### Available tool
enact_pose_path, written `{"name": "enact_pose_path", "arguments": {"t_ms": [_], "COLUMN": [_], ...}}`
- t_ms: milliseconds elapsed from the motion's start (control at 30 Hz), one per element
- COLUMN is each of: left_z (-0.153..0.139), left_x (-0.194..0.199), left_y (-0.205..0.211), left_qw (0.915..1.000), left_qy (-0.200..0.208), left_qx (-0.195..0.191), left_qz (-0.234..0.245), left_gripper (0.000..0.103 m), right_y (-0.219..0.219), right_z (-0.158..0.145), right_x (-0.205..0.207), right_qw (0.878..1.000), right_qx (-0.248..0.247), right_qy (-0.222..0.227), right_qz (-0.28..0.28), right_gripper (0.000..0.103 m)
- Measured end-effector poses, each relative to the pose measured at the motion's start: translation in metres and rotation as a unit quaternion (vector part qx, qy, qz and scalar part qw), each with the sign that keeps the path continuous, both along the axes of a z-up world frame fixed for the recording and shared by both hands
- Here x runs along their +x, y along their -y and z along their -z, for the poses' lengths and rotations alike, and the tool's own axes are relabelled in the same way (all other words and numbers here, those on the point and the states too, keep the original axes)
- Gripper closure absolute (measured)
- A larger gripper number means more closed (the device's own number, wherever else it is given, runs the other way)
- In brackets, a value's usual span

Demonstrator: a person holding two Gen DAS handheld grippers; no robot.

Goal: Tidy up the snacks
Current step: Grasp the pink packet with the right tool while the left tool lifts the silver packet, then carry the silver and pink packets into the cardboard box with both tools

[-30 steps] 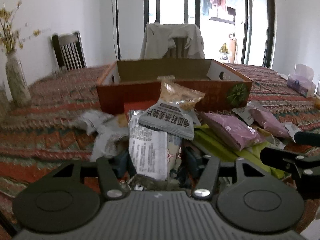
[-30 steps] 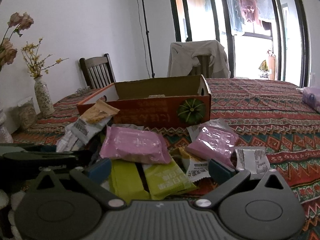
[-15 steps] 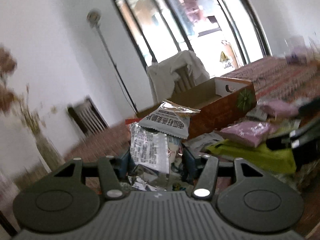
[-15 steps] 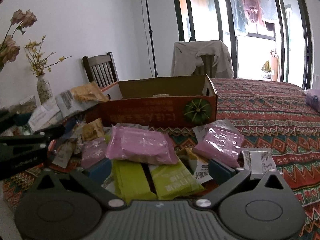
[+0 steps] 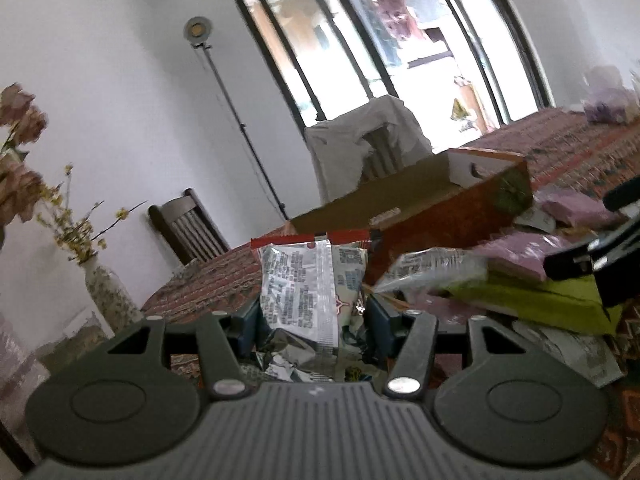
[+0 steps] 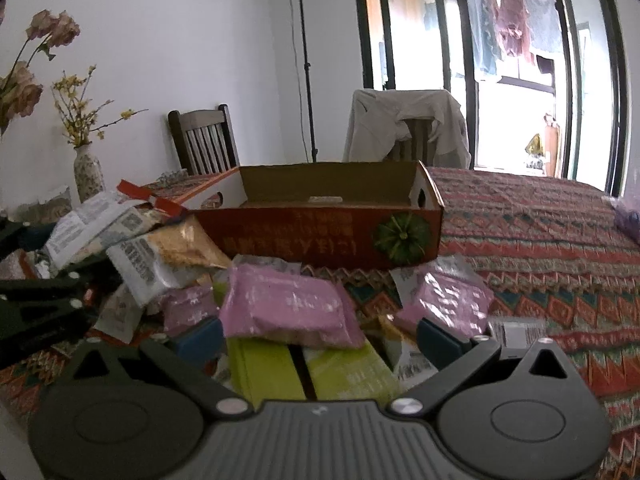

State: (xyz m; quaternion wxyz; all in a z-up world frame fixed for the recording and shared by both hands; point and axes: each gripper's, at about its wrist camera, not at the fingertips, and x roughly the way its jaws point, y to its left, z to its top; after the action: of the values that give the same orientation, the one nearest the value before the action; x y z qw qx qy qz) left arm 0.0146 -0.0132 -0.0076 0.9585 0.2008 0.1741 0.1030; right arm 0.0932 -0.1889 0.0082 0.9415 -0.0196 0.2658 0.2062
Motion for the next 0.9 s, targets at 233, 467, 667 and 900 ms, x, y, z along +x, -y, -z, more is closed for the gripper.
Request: {"name": "enact_pose_path", "arguments": {"t_ms": [233, 467, 667, 900], "left_z": [-0.016, -0.014, -0.013, -0.017], "left_x": [-0.003, 0.000, 0.004, 0.012], "left_y": [-0.026, -0.030, -0.032, -0.036], "left_qw": [0.9986, 0.9971, 0.9950, 0.9925], "left_qy": [0.014, 0.005, 0.003, 0.004], "left_qx": [-0.042, -0.074, -0.099, -0.122], "left_qz": [-0.029, -0.018, -0.012, -0.007], "left_gripper": [0.046, 0.046, 0.046, 0.046], "right_y": [-0.018, -0.024, -0.020, -0.014], "right_z": [0.002, 0.014, 0.016, 0.003], "right_x": [0.035, 0.068, 0.068, 0.054], "right_qw": [0.999, 0.995, 0.994, 0.997], "right_qx": [0.011, 0.028, 0.046, 0.042], "right_qy": [-0.037, -0.092, -0.099, -0.061], "right_qz": [-0.016, -0.020, -0.031, -0.028], "right_gripper": [0.000, 0.001, 0.020, 0.027]}}
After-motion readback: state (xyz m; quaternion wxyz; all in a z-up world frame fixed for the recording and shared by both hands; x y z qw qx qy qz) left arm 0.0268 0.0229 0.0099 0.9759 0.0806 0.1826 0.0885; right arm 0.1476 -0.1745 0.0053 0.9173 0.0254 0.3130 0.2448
